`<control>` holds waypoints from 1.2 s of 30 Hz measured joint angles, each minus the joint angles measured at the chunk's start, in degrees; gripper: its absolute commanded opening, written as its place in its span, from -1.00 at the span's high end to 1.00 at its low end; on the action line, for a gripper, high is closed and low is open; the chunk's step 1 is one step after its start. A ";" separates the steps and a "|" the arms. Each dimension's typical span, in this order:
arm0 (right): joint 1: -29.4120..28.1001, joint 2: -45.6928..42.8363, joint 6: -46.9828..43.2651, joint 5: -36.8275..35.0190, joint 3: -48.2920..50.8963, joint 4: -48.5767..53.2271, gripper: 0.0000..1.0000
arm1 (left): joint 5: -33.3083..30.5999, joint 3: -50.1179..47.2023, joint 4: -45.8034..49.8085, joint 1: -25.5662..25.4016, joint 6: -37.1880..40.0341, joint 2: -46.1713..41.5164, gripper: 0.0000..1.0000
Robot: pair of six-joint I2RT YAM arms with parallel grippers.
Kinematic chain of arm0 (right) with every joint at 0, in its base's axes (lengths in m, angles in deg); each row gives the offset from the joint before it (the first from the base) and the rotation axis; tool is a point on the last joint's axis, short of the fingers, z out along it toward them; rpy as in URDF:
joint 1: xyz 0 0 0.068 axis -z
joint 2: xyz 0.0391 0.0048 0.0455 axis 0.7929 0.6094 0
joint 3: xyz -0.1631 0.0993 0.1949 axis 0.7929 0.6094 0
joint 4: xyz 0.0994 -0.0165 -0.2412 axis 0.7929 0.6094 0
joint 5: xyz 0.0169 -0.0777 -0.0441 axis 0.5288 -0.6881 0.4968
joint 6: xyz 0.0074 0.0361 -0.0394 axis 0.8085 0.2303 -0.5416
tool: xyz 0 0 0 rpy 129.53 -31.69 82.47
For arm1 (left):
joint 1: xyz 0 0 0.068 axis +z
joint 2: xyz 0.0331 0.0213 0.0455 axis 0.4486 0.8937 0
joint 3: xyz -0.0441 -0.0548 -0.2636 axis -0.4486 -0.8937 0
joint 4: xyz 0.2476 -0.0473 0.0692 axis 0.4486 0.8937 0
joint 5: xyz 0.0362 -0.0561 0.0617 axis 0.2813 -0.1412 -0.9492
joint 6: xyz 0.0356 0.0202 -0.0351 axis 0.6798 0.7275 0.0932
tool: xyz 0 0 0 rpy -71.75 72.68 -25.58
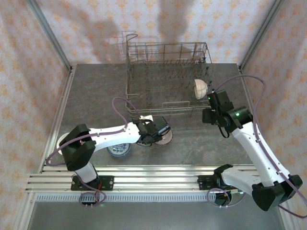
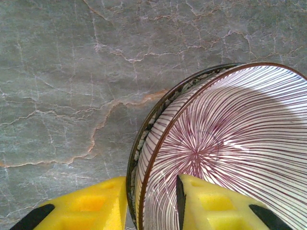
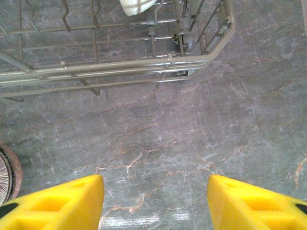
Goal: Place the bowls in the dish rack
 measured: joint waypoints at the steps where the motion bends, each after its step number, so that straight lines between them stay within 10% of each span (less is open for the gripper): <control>1: 0.00 0.00 -0.15 -0.02 0.31 -0.20 -0.17 | 0.00 0.11 0.15 0.00 0.04 0.02 0.32; 36: 0.00 6.08 -1.73 0.22 1.40 -4.66 -0.18 | -0.02 9.31 8.90 -0.15 6.43 5.35 0.54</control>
